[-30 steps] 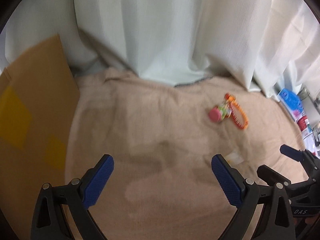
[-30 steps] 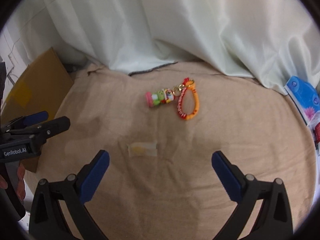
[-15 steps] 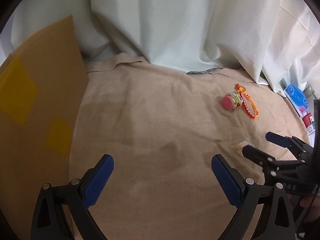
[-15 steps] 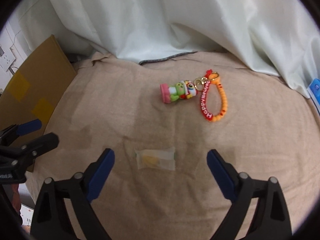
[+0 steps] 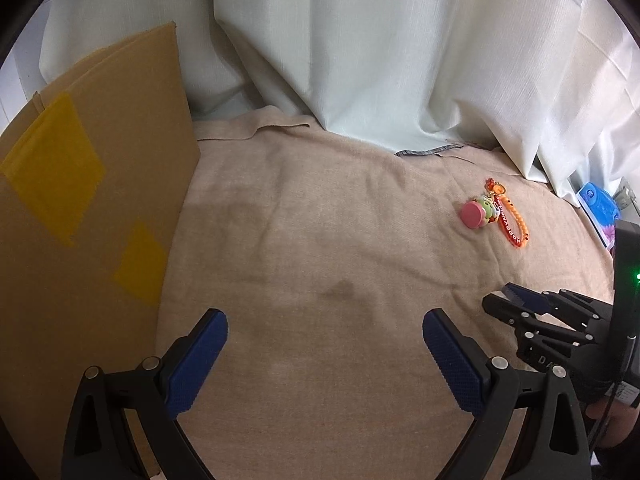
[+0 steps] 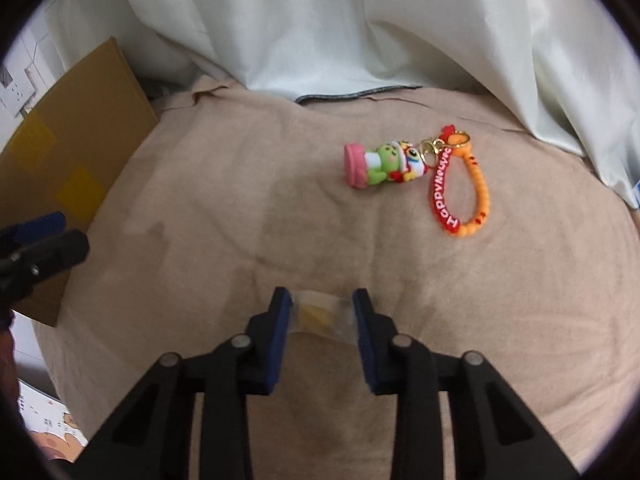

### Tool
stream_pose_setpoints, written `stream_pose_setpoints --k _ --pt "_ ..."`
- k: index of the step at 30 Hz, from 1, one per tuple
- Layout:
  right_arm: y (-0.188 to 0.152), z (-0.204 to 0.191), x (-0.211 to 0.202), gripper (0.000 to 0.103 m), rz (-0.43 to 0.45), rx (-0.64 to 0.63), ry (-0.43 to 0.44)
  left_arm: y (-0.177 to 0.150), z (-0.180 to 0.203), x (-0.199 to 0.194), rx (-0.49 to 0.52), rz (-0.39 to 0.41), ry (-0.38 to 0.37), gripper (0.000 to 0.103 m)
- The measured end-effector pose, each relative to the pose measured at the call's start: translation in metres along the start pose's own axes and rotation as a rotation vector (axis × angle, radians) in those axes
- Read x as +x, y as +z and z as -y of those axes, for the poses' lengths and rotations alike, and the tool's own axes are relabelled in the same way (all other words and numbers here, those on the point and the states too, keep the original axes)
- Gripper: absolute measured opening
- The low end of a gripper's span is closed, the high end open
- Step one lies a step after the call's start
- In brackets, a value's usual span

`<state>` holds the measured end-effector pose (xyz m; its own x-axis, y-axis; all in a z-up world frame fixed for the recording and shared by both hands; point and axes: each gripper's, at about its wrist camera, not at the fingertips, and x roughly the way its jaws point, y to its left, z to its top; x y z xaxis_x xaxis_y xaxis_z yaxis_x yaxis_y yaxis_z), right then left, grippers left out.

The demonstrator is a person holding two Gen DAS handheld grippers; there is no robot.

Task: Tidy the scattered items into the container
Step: 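Close the right tool on the small yellow-filled clear packet, then grasp the green frog keychain with the left tool while the right tool holds the clear packet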

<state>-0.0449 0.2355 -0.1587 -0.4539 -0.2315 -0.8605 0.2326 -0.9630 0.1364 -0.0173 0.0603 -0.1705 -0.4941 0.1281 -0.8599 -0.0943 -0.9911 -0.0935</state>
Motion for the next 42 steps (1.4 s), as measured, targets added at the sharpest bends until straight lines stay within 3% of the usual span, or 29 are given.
stream_pose_setpoints --k 5,10,14,16,18,25,35,36,40,42 --pt "0.001 0.009 -0.022 0.035 0.041 0.026 0.003 0.008 0.011 0.0 0.024 0.01 -0.016 0.099" --pt "0.0 0.035 -0.055 0.035 0.094 0.104 -0.018 0.03 0.048 0.006 0.135 0.05 -0.066 0.099" --pt "-0.012 0.062 -0.075 0.035 0.108 0.172 -0.041 0.048 0.095 0.029 0.339 0.059 -0.142 0.099" --pt "-0.019 0.072 -0.081 0.035 0.109 0.203 -0.05 0.055 0.12 0.045 0.464 0.069 -0.146 0.099" --pt "-0.028 0.081 -0.086 0.035 0.109 0.23 -0.061 0.062 0.137 0.059 0.527 0.057 -0.139 0.099" --pt "-0.052 0.099 -0.095 0.035 0.101 0.294 -0.066 0.084 0.165 0.099 0.576 0.014 -0.123 0.099" --pt "-0.051 0.109 -0.106 0.035 0.128 0.307 -0.071 0.088 0.187 0.128 0.63 -0.029 -0.102 0.098" --pt "-0.051 0.11 -0.106 0.035 0.131 0.312 -0.072 0.088 0.187 0.129 0.625 -0.032 -0.109 0.096" --pt "-0.047 0.114 -0.104 0.035 0.131 0.322 -0.068 0.088 0.185 0.13 0.602 -0.052 -0.154 0.037" --pt "-0.047 0.114 -0.104 0.035 0.132 0.325 -0.067 0.088 0.186 0.129 0.6 -0.062 -0.16 0.036"
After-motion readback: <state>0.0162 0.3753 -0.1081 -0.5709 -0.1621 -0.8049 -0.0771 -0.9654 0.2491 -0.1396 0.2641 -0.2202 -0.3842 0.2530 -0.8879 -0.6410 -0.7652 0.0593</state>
